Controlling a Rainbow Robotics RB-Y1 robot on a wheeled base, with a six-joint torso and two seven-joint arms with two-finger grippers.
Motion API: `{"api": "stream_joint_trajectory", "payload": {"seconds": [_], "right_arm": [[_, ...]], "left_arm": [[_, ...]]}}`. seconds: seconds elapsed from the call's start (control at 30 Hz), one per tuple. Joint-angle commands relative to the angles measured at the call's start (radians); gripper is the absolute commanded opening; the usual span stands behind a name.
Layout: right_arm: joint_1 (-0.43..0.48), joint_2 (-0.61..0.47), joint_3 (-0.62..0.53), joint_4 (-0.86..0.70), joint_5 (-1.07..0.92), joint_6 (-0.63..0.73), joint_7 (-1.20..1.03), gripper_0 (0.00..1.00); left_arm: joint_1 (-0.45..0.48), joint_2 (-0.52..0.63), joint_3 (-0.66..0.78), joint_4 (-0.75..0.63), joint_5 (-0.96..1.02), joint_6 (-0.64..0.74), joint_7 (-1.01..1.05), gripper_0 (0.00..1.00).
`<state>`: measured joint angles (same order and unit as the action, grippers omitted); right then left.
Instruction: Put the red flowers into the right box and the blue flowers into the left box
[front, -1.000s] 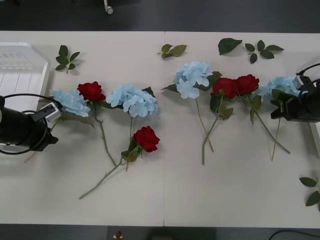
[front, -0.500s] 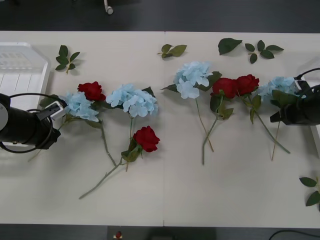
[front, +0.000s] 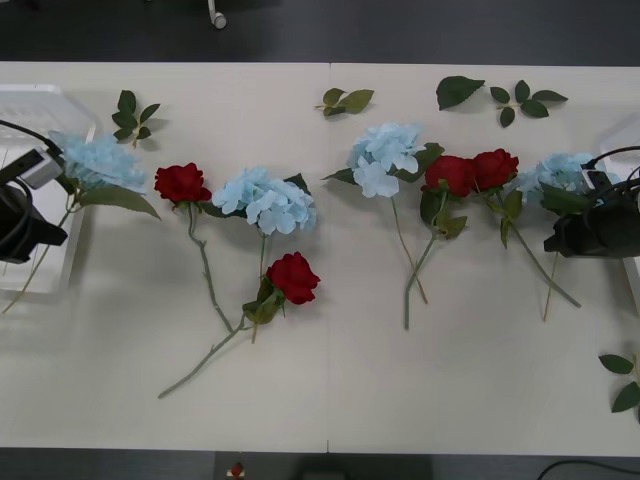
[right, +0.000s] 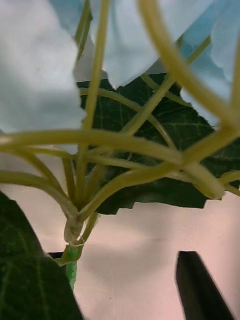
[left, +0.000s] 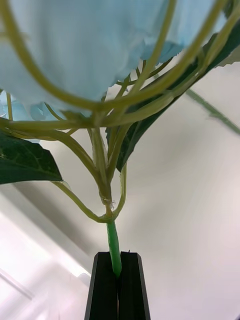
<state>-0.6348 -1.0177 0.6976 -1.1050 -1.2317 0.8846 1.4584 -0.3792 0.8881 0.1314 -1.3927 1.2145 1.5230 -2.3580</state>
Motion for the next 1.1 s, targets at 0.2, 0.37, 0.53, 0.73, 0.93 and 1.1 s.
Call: {"api": "stream_joint_trajectory", "payload": {"seconds": [0.2, 0.37, 0.53, 0.73, 0.93, 1.1], "right_arm": [[-0.013, -0.002, -0.006, 0.002, 0.011, -0.012, 0.065, 0.12], [-0.013, -0.002, -0.006, 0.002, 0.001, -0.013, 0.074, 0.07], [-0.013, -0.012, -0.021, -0.007, -0.012, -0.013, 0.091, 0.00], [-0.013, -0.056, -0.063, -0.047, -0.141, -0.012, 0.169, 0.00], [0.015, -0.145, -0.127, -0.033, -0.528, 0.036, 0.413, 0.00], [0.047, -0.167, -0.207, -0.013, -0.785, 0.108, 0.726, 0.00]], "left_arm": [[-0.092, 0.018, 0.185, -0.034, -0.053, 0.140, 0.079, 0.00], [-0.095, 0.094, 0.177, -0.034, -0.079, 0.120, 0.247, 0.00], [-0.093, 0.153, 0.137, -0.032, -0.112, 0.083, 0.431, 0.00], [-0.096, 0.206, 0.027, -0.006, -0.184, -0.070, 0.579, 0.00], [-0.191, 0.256, -0.157, 0.141, -0.198, -0.254, 0.576, 0.00], [-0.308, 0.259, -0.322, 0.330, -0.211, -0.374, 0.557, 0.00]]}}
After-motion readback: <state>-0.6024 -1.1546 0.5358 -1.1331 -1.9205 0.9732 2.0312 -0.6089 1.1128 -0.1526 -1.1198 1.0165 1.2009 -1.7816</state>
